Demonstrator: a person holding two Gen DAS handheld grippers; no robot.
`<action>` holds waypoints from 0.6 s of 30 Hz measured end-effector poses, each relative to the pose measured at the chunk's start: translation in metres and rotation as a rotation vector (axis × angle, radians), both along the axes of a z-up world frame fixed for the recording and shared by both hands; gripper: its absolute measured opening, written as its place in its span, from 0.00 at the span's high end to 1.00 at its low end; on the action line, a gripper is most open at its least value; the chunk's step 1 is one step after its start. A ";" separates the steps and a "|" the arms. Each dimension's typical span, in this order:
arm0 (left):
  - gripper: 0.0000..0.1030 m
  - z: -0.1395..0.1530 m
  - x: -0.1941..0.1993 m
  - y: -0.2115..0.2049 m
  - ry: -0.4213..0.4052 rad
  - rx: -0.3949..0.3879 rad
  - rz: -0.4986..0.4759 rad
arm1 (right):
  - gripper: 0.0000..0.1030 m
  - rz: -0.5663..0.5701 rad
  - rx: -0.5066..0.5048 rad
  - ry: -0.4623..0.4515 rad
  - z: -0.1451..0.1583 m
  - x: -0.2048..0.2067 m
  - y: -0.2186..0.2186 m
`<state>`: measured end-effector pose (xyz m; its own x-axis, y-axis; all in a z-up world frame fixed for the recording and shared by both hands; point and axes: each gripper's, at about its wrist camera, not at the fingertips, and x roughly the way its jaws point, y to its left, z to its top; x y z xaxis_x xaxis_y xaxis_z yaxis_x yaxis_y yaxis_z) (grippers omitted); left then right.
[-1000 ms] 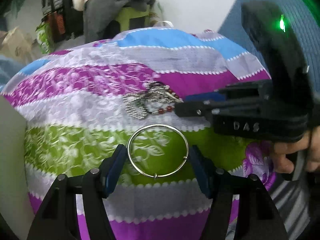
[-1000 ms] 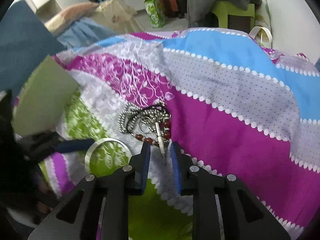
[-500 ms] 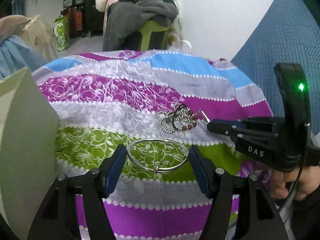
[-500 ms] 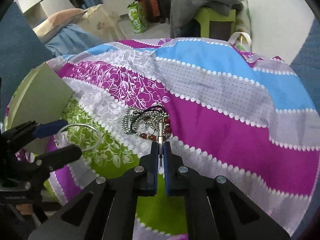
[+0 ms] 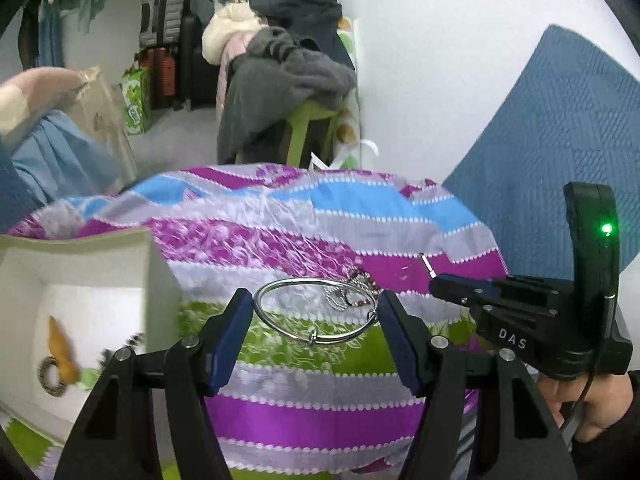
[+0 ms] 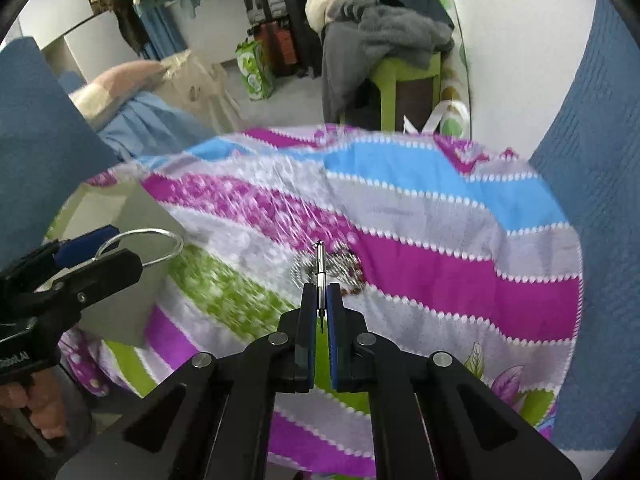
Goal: Organize jewelry
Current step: 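Carry the hoop in the left tool while the right tool carries the hairpin over the box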
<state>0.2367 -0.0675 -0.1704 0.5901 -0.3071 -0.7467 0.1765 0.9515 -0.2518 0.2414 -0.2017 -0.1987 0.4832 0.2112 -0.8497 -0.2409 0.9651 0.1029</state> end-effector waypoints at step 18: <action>0.37 0.066 -0.012 0.138 -0.012 0.009 0.172 | 0.97 0.121 0.115 -0.060 0.071 -0.002 0.148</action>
